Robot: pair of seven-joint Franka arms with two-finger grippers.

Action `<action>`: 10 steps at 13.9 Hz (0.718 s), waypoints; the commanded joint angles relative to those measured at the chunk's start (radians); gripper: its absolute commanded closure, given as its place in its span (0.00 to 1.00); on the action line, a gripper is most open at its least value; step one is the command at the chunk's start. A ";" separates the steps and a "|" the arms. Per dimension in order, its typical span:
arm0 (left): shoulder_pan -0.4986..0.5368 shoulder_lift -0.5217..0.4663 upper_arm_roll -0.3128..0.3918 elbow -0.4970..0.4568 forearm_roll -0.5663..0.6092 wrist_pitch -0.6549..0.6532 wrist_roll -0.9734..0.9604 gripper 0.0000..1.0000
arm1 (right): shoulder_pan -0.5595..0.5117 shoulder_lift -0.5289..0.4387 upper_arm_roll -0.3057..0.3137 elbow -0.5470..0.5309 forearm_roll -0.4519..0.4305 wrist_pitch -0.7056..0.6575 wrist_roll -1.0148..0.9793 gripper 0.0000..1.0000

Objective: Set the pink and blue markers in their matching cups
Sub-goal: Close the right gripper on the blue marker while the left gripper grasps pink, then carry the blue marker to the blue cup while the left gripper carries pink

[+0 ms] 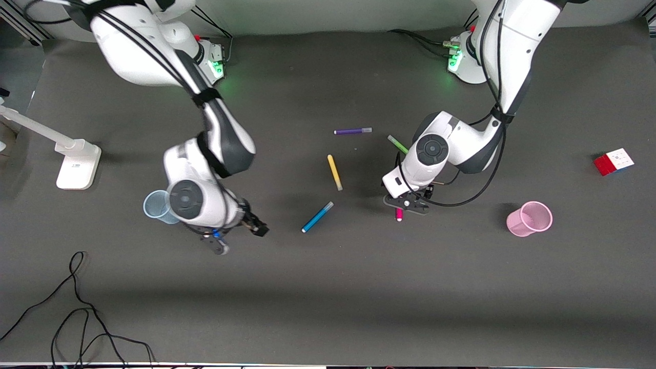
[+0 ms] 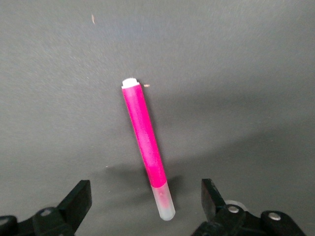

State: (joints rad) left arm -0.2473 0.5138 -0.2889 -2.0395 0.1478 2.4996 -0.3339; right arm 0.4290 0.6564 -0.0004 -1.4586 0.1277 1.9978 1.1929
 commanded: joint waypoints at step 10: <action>-0.024 0.008 0.014 -0.021 0.021 0.001 -0.099 0.91 | 0.117 0.201 -0.009 0.173 0.004 0.087 0.145 0.01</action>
State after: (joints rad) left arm -0.2583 0.5403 -0.2865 -2.0473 0.1485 2.5058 -0.3904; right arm 0.5189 0.8019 0.0010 -1.3404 0.1279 2.0589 1.2977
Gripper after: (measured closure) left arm 0.559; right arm 0.000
